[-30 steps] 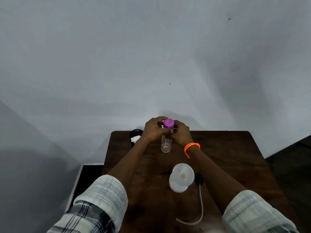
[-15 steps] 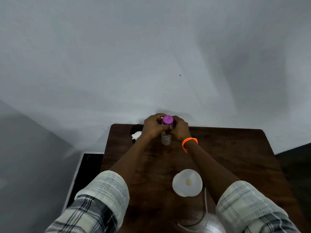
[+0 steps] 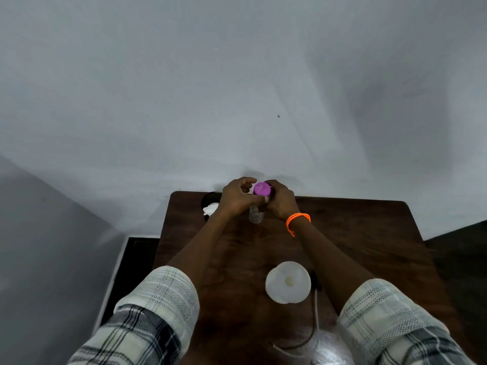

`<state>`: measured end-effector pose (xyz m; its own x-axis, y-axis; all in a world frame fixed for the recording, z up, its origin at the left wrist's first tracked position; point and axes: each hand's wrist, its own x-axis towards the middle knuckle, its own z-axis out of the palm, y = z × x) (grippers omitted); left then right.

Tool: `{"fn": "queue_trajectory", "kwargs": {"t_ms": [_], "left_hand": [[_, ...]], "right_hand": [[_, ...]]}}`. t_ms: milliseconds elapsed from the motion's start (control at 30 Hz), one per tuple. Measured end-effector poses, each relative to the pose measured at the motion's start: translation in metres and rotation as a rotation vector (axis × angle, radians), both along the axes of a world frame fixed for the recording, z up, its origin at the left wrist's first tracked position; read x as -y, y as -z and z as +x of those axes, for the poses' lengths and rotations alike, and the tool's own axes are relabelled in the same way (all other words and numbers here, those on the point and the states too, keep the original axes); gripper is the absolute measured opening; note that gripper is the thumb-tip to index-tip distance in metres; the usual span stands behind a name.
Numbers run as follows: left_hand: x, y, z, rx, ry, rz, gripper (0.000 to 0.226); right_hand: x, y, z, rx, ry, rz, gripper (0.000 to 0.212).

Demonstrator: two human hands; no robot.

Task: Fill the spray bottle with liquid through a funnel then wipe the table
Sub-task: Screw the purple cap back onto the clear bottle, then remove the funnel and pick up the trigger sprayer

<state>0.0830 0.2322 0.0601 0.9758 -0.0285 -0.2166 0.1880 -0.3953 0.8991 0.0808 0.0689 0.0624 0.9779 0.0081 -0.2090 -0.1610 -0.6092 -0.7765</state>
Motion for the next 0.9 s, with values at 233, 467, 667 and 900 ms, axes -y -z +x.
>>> {"fn": "queue_trajectory", "kwargs": {"t_ms": [233, 467, 667, 900], "left_hand": [[0.001, -0.011, -0.018, 0.006, -0.039, -0.020, 0.066], [0.010, -0.017, -0.061, 0.022, -0.239, -0.070, 0.054], [0.017, -0.008, -0.106, -0.082, -0.237, -0.052, 0.018], [0.031, 0.001, -0.154, -0.435, -0.184, -0.255, 0.033]], "right_hand": [[0.009, -0.012, -0.020, 0.043, -0.022, -0.038, 0.055], [0.029, -0.022, -0.054, -0.005, -0.015, -0.046, 0.075], [0.055, -0.024, -0.092, -0.039, 0.065, -0.050, 0.052], [0.078, -0.024, -0.145, -0.047, 0.167, 0.045, 0.016]]}}
